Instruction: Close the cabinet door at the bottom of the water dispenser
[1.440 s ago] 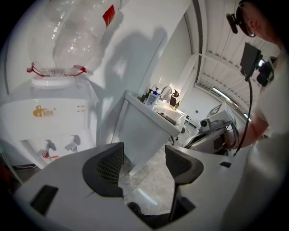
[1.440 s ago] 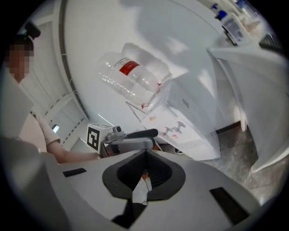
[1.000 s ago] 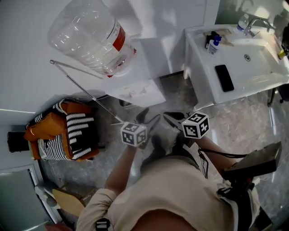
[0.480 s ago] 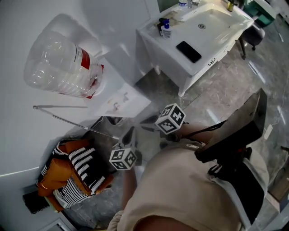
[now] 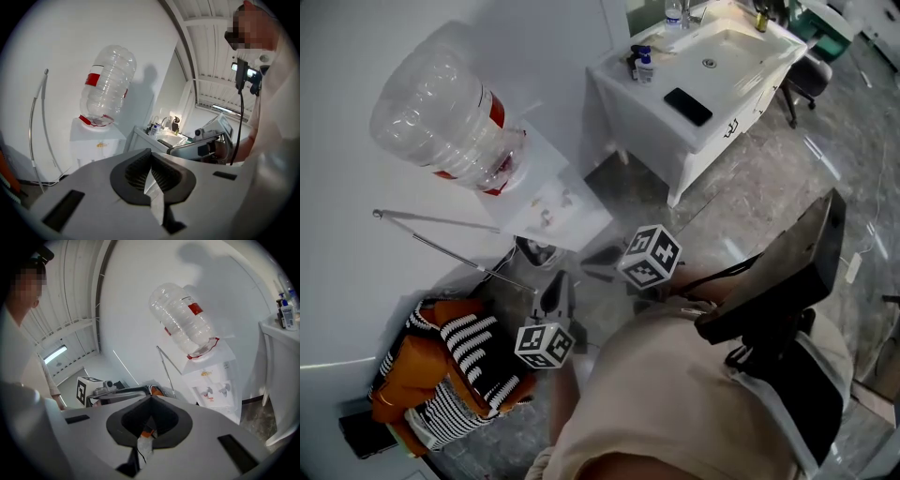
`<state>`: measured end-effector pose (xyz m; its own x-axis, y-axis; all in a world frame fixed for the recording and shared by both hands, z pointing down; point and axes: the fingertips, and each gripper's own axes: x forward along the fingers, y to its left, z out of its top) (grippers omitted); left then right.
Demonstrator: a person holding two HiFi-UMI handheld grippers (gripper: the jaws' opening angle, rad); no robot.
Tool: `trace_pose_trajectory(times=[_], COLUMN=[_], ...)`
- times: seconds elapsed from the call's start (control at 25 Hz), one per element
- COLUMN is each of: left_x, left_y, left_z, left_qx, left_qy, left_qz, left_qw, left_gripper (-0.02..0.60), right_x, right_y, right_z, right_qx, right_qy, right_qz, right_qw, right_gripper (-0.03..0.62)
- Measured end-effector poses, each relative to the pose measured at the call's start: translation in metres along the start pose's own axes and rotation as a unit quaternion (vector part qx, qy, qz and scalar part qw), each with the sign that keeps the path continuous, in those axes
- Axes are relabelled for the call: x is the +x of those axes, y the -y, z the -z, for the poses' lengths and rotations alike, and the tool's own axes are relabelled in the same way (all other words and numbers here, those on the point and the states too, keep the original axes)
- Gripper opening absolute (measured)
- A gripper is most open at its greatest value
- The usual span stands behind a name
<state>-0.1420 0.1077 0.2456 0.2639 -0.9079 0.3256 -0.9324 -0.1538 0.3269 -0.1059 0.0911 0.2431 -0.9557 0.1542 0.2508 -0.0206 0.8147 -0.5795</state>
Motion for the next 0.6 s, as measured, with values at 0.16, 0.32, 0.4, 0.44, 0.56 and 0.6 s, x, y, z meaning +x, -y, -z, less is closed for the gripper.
trace_pose_trajectory(times=[0.16, 0.32, 0.4, 0.44, 0.56, 0.6], left_x=[-0.024, -0.025, -0.02, -0.018, -0.01, -0.007], left_y=[-0.004, 0.0, 0.011, 0.02, 0.047, 0.058], left_z=[0.006, 0.007, 0.002, -0.002, -0.019, -0.024], left_qx=[-0.005, 0.014, 0.034, 0.044, 0.062, 0.068], left_qy=[0.006, 0.006, 0.006, 0.009, 0.035, 0.046], left_qz=[0.007, 0.022, 0.033, 0.04, 0.056, 0.058], left_qw=[0.9999, 0.9996, 0.9988, 0.9982, 0.9959, 0.9949], left_gripper=[-0.006, -0.006, -0.006, -0.006, -0.006, -0.006], right_x=[0.004, -0.008, -0.021, -0.028, -0.052, -0.061], right_y=[-0.016, -0.019, -0.022, -0.024, -0.032, -0.034], right_z=[-0.005, -0.012, -0.014, -0.015, -0.02, -0.022], right_qx=[-0.018, -0.043, -0.056, -0.065, -0.118, -0.143], right_qy=[0.018, 0.03, 0.034, 0.036, 0.041, 0.04], right_qz=[0.017, 0.046, 0.058, 0.064, 0.074, 0.075], right_qw=[1.0, 0.998, 0.996, 0.995, 0.989, 0.986], right_gripper=[0.012, 0.012, 0.012, 0.012, 0.012, 0.012])
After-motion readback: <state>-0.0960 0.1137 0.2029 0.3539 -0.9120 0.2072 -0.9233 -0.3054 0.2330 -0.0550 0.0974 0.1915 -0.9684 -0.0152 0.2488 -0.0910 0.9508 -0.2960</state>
